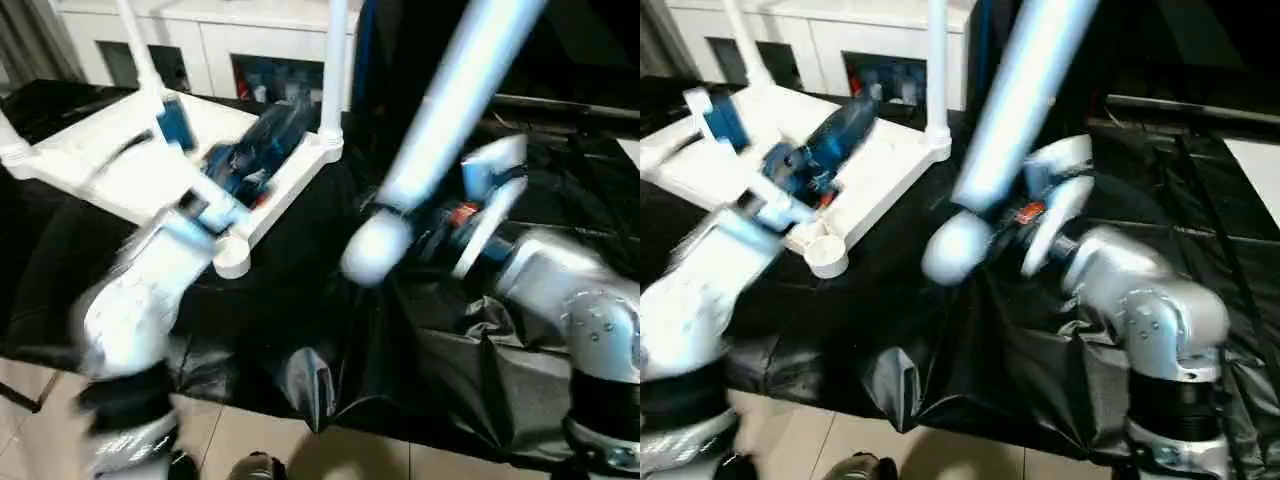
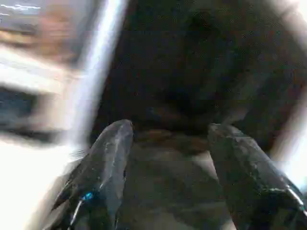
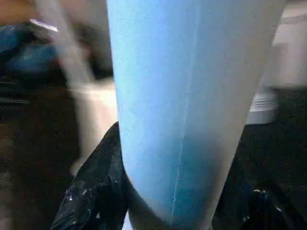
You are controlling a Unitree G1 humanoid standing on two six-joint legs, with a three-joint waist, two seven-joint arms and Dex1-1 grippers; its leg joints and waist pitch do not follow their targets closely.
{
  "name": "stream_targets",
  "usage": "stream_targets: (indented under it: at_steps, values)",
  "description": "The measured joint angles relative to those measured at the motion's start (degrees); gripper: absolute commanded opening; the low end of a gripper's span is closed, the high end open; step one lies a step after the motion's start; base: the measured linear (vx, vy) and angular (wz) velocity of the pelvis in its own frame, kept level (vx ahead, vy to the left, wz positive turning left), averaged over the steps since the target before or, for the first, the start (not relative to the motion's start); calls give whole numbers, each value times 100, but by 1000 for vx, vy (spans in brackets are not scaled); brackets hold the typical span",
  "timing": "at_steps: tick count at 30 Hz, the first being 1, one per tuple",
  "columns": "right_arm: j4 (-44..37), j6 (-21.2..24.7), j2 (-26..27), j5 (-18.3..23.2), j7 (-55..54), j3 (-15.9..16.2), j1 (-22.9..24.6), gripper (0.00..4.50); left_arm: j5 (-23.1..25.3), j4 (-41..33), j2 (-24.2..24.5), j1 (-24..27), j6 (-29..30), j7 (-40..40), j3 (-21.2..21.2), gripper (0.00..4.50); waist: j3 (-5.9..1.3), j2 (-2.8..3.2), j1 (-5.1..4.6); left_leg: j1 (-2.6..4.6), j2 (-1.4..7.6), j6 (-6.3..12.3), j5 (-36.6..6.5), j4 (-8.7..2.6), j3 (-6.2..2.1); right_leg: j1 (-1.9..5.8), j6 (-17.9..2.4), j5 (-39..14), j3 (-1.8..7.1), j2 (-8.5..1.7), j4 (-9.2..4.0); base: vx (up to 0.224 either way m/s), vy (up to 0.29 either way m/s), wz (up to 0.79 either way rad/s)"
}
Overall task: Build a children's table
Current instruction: Pick table leg, then move to table
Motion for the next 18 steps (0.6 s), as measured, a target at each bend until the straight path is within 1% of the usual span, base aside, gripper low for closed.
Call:
stream_targets:
  at_steps: [1, 2, 3, 5, 6, 8, 9, 10, 11, 12, 13, 14, 15, 16, 17, 18]
  values:
    - [4, -175, -39, -261, -160, 30, 123, 186, 407, -12, 98, 142, -195, 185, -68, 290, -1, -2, -10, -1, -1, -1, 0, -4, 0, -1, 5, 2, 2, 0, -5, 0, 0, 0]
    - [11, -307, 37, -436, -355, 8, 272, 186, 806, -5, 230, 322, -392, 382, -156, 290, -3, -4, -34, 0, -1, -1, 0, -12, 0, 0, 12, 4, 2, 1, -13, 0, 0, 0]
    - [22, -468, 162, -624, -645, 18, 500, 186, 1330, 47, 370, 591, -767, 619, -279, 290, -3, -5, -65, -1, -1, -1, 0, -20, 0, -4, 15, 6, 2, 2, -21, 0, 0, 0]
    - [119, -617, 281, -858, -963, 128, 802, 186, 1849, 149, 433, 911, -1134, 862, -415, 290, -3, -8, -72, -10, -3, 0, 0, -22, 1, -8, 16, 8, 5, 0, -29, 0, 0, 0]
    - [151, -660, 325, -973, -1088, 237, 949, 186, 2045, 167, 455, 1053, -1258, 969, -510, 290, -2, -10, -72, -14, -4, 3, -1, -20, 3, -8, 15, 8, 9, -2, -33, 0, 0, 0]
    - [191, -702, 419, -1158, -1264, 516, 1169, 186, 2338, 180, 541, 1253, -1353, 1086, -826, 290, 3, -20, -48, -41, -25, 54, -27, 25, 2, -16, 39, 21, 11, -54, -35, 4, 36, -1]
    - [210, -709, 469, -1190, -1289, 622, 1185, 186, 2399, 179, 535, 1273, -1355, 1125, -945, 290, 3, -14, -10, -108, -47, 161, -72, 135, -21, -26, 75, 25, 17, -96, -30, 8, 72, -3]
    - [213, -754, 539, -1200, -1324, 647, 1186, 186, 2467, 165, 510, 1274, -1369, 1157, -975, 290, -2, -4, 27, -127, -58, 256, -126, 252, -89, -29, 137, 17, 14, -137, -26, 4, 134, -10]
    - [212, -823, 638, -1215, -1376, 664, 1187, 186, 2531, 158, 505, 1276, -1383, 1192, -991, 290, -3, -3, 53, -147, -76, 284, -189, 332, -165, -25, 187, 28, 4, -195, -25, 7, 190, -14]
    - [208, -899, 762, -1253, -1413, 666, 1195, 186, 2621, 151, 518, 1288, -1420, 1234, -1009, 290, -6, 1, 55, -161, -126, 249, -215, 356, -179, -20, 245, 53, -3, -285, -51, 7, 190, -14]
    - [207, -937, 809, -1270, -1439, 672, 1216, 186, 2668, 152, 526, 1294, -1432, 1251, -1024, 290, -10, 9, 39, -161, -186, 291, -231, 353, -161, -6, 281, 86, -9, -326, -122, 1, 222, -4]
    - [230, -981, 864, -1309, -1486, 700, 1229, 186, 2751, 153, 585, 1335, -1447, 1274, -1038, 290, -3, -2, -49, -146, -250, 386, -223, 312, -117, -36, 227, 58, 3, -323, -135, 1, 248, 8]
    - [233, -1038, 971, -1336, -1526, 741, 1228, 186, 2831, 177, 659, 1397, -1449, 1318, -1018, 290, 2, 13, -140, -135, -342, 495, -206, 279, -99, -127, -67, -136, -51, -321, 187, 1, 248, 8]
    - [232, -1097, 1023, -1354, -1557, 761, 1243, 186, 2890, 187, 659, 1431, -1463, 1360, -998, 290, 0, 2, -192, -125, -387, 571, -182, 240, -38, -241, -37, -223, -151, -277, 566, -27, 231, 9]
    - [232, -1133, 1044, -1368, -1585, 747, 1259, 186, 2948, 187, 626, 1439, -1495, 1393, -992, 290, -1, -5, -211, -119, -435, 630, -157, 210, 16, -323, 55, -275, -268, -158, 815, -73, 181, -1]
    - [232, -1143, 1113, -1364, -1625, 670, 1281, 186, 3009, 186, 589, 1451, -1558, 1421, -995, 290, -4, -42, -222, -115, -506, 701, -115, 157, 135, -328, 106, -307, -390, -5, 817, -73, 181, -1]
